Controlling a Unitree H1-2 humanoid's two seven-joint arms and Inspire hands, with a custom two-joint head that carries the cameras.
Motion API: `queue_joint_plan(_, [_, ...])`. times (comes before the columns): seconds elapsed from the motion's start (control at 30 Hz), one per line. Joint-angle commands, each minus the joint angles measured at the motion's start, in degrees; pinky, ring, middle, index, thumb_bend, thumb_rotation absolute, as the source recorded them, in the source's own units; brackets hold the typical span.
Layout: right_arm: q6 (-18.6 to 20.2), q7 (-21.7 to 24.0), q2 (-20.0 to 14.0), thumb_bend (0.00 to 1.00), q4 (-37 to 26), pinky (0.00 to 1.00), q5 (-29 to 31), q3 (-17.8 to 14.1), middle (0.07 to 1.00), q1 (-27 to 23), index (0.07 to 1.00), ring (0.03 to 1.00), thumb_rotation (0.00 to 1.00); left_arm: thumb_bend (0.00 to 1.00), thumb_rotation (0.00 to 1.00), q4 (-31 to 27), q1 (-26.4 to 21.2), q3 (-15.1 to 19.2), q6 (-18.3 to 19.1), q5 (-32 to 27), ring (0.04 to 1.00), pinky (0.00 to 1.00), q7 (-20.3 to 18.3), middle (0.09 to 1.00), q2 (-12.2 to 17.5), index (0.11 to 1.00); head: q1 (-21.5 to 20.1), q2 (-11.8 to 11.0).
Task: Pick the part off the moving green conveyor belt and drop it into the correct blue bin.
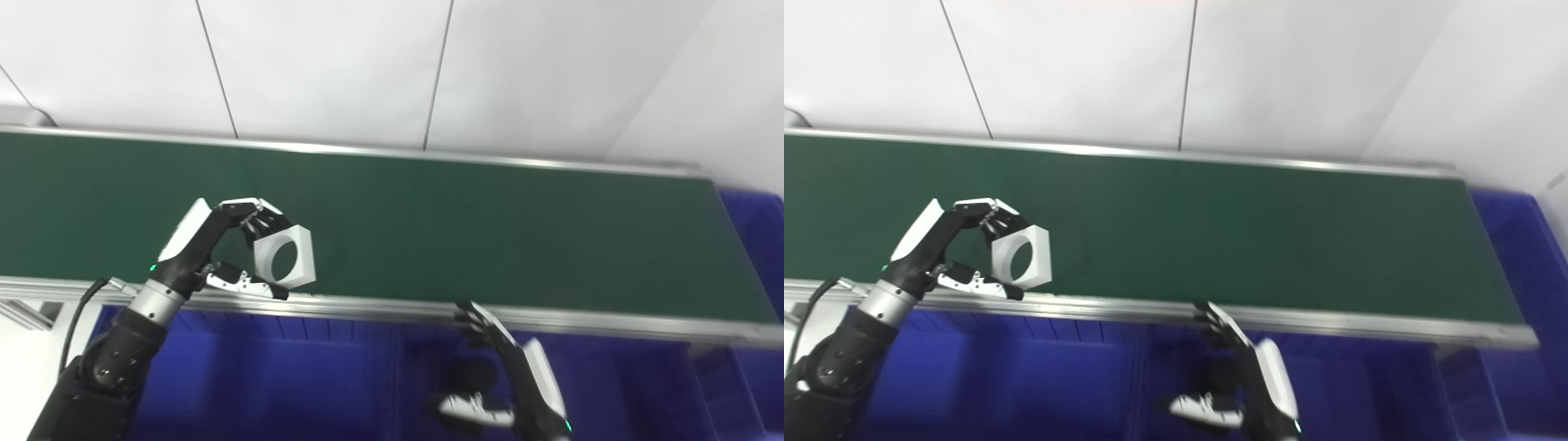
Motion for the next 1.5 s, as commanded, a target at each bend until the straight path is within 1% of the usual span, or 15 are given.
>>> queue_joint_plan(0.0, [0.3,-0.4,0.5,0.82,-1.8,0.67,0.2,0.1,0.798,-0.2,0.863,0.734,0.39,0.50,0.00,-0.6,-0.1,-0.7,-2.6,-2.1,0.412,0.37,-0.1,0.502,1.2,0.511,-0.1,0.1])
queue_joint_plan(0.2, [0.7,-0.9,0.9,0.82,-2.4,0.66,-1.5,0.2,0.792,-0.3,0.863,0.730,0.43,0.50,0.00,-0.1,2.4,-4.7,-2.6,-5.4,0.412,0.36,-2.8,0.508,2.2,0.508,-1.8,1.5])
queue_joint_plan(0.33, [1.5,-0.4,1.2,0.82,-3.2,0.66,-1.4,0.2,0.790,-0.1,0.862,0.730,0.44,0.50,0.00,0.1,3.2,-7.2,-2.6,-3.1,0.412,0.36,-3.2,0.495,3.0,0.516,-1.4,2.0])
queue_joint_plan(0.43, [1.5,-0.2,1.1,0.82,-3.5,0.66,-1.2,0.1,0.789,0.0,0.862,0.726,0.44,0.50,0.00,0.1,3.7,-8.2,-2.4,-4.4,0.400,0.34,-6.6,0.491,3.0,0.524,-0.2,2.1])
queue_joint_plan(0.5, [1.6,-0.3,1.1,0.82,-3.8,0.65,-1.5,0.1,0.789,0.2,0.860,0.725,0.44,0.50,0.00,-0.3,4.1,-8.6,-1.5,-1.8,0.432,0.43,-7.4,0.488,3.1,0.516,0.6,2.1])
queue_joint_plan(0.7, [2.3,0.4,0.5,0.81,-5.3,0.66,-0.7,-0.2,0.799,0.9,0.864,0.739,0.43,0.50,0.00,-2.7,5.5,-10.0,4.7,3.8,0.457,0.50,-10.4,0.491,2.7,0.505,5.7,2.7])
queue_joint_plan(0.83, [2.7,0.6,0.0,0.81,-6.3,0.66,0.1,-0.5,0.797,1.2,0.862,0.740,0.40,0.50,0.00,-3.3,5.4,-10.8,6.7,9.4,0.490,0.66,-10.6,0.489,2.6,0.501,6.9,2.8])
queue_joint_plan(0.9, [2.9,0.8,0.0,0.81,-6.6,0.66,0.8,-0.6,0.798,1.4,0.861,0.742,0.39,0.51,0.00,-3.9,4.8,-11.7,8.0,14.0,0.604,0.76,-10.8,0.491,3.1,0.505,6.8,2.8])
queue_joint_plan(0.93, [3.1,0.9,0.0,0.82,-6.7,0.67,1.1,-0.6,0.798,1.4,0.861,0.742,0.38,0.51,0.05,-4.4,4.6,-12.2,8.8,16.4,0.689,0.87,-10.9,0.610,3.5,0.501,6.8,2.8])
queue_joint_plan(0.97, [3.0,0.9,-0.1,0.82,-6.7,0.67,1.3,-0.6,0.798,1.5,0.861,0.742,0.38,0.51,0.06,-5.4,4.3,-12.7,10.5,18.9,0.718,0.91,-11.9,0.651,3.8,0.500,6.6,2.7])
queue_joint_plan(1.0, [3.0,0.9,-0.1,0.82,-6.7,0.67,1.4,-0.7,0.798,1.6,0.863,0.741,0.38,0.68,0.36,-6.1,4.2,-13.1,11.7,20.6,0.791,0.97,-12.6,0.734,4.0,0.685,6.6,2.7])
queue_joint_plan(1.03, [2.7,0.7,-0.2,0.82,-6.6,0.67,1.3,-0.6,0.798,1.6,0.864,0.741,0.38,0.71,0.41,-6.8,4.3,-13.2,12.5,21.6,0.804,0.98,-13.1,0.749,4.1,0.718,6.6,2.8])
queue_joint_plan(1.07, [2.5,0.6,-0.2,0.82,-6.5,0.67,1.2,-0.6,0.797,1.6,0.862,0.740,0.38,0.85,0.55,-7.4,4.3,-13.2,13.4,21.9,0.865,1.00,-13.6,0.831,4.1,0.815,6.6,2.8])
queue_joint_plan(1.23, [2.6,0.6,-0.2,0.81,-6.8,0.67,0.5,-0.4,0.793,1.7,0.862,0.739,0.38,0.97,0.56,-8.2,5.5,-11.3,14.0,18.5,0.929,0.97,-13.4,0.915,3.6,0.904,6.2,2.7])
queue_joint_plan(1.47, [3.1,0.8,0.1,0.81,-7.0,0.67,0.7,-0.2,0.797,1.6,0.863,0.742,0.37,1.00,0.49,-7.1,7.6,-7.6,12.5,6.7,0.909,0.81,-13.7,0.921,1.8,0.903,5.8,2.8])
